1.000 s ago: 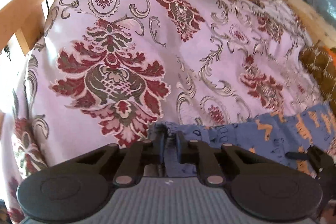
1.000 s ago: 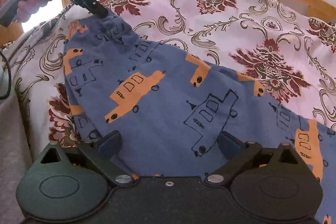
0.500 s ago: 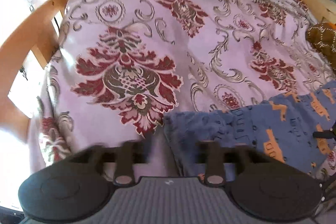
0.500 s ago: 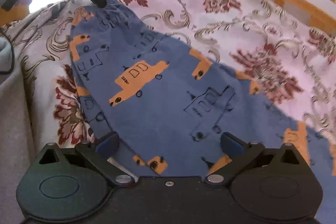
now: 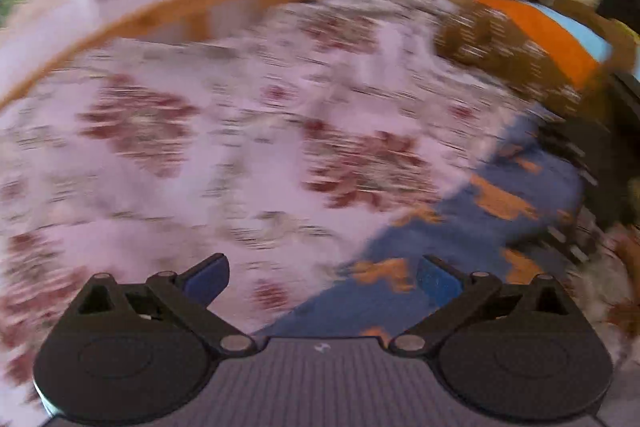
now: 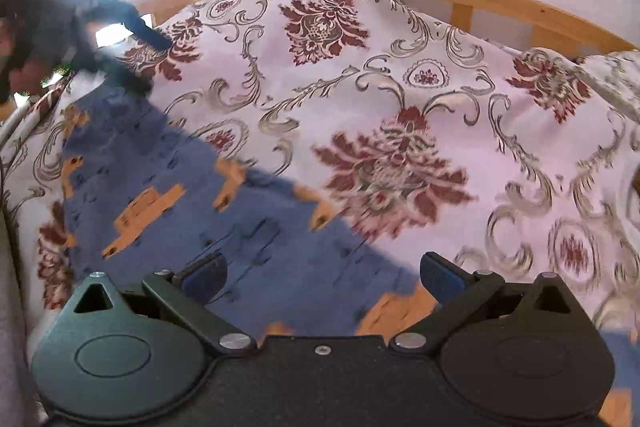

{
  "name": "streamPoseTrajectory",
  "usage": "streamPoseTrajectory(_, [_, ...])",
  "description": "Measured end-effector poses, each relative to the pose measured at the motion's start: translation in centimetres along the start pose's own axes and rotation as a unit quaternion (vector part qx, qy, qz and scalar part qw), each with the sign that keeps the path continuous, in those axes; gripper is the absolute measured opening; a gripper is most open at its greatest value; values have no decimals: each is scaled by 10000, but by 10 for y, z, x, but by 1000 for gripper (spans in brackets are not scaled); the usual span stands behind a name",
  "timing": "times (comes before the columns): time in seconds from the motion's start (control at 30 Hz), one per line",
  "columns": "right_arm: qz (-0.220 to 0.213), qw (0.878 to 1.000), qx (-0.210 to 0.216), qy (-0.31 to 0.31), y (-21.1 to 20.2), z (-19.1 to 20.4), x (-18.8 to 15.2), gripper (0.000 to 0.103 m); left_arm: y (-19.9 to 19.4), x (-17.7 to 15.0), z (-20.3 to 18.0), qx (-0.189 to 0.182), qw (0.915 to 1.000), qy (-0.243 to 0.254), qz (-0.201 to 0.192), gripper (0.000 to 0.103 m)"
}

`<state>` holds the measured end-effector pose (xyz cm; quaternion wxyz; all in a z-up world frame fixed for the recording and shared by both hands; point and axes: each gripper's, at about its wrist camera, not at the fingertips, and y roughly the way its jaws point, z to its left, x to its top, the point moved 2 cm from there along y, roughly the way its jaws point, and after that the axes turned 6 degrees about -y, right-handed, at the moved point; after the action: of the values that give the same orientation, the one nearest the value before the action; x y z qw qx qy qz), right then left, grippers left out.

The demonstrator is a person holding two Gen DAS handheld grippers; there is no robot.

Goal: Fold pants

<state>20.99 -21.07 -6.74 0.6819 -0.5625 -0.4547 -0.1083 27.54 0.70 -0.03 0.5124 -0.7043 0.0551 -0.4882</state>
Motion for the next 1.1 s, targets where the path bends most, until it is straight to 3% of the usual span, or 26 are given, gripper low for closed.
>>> streamPoseTrajectory(0.1, [169, 9979, 618, 49, 20, -36, 13, 102, 14, -11, -23, -680, 9971, 274, 210, 102])
streamPoseTrajectory(0.2, [298, 9931, 1099, 267, 43, -56, 28, 102, 26, -38, -44, -1076, 9919, 520, 426, 103])
streamPoseTrajectory(0.33, [446, 9851, 1599, 448, 80, -54, 51, 102, 53, -73, -71, -1374, 9813, 771, 1109, 103])
streamPoseTrajectory(0.47, [446, 9817, 1838, 219, 104, -29, 68, 100, 63, -101, -89, -1337, 9742, 1245, 1323, 103])
streamPoseTrajectory(0.5, [445, 9825, 1803, 150, 108, -22, 72, 96, 63, -105, -93, -1270, 9726, 1460, 1289, 103])
streamPoseTrajectory(0.57, [445, 9832, 1768, -40, 115, -11, 76, 78, 60, -110, -98, -1237, 9700, 1689, 1234, 102])
streamPoseTrajectory(0.67, [566, 9761, 2059, -417, 122, 5, 78, 58, 55, -113, -100, -1506, 9647, 1811, 1178, 100])
streamPoseTrajectory(0.8, [833, 9685, 2162, -912, 128, 22, 75, 19, 52, -108, -93, -1772, 9628, 1651, 1198, 93])
streamPoseTrajectory(0.87, [831, 9678, 2145, -1018, 128, 25, 74, 9, 52, -106, -85, -1785, 9665, 1424, 1169, 84])
streamPoseTrajectory(0.93, [775, 9699, 2082, -992, 126, 24, 75, 8, 51, -102, -77, -1694, 9716, 1219, 1116, 64])
streamPoseTrajectory(0.97, [743, 9712, 2060, -940, 125, 23, 76, 8, 50, -100, -72, -1647, 9741, 1102, 1087, 61])
streamPoseTrajectory(1.1, [703, 9728, 2026, -873, 123, 22, 77, 8, 47, -93, -71, -1638, 9762, 1047, 959, 60])
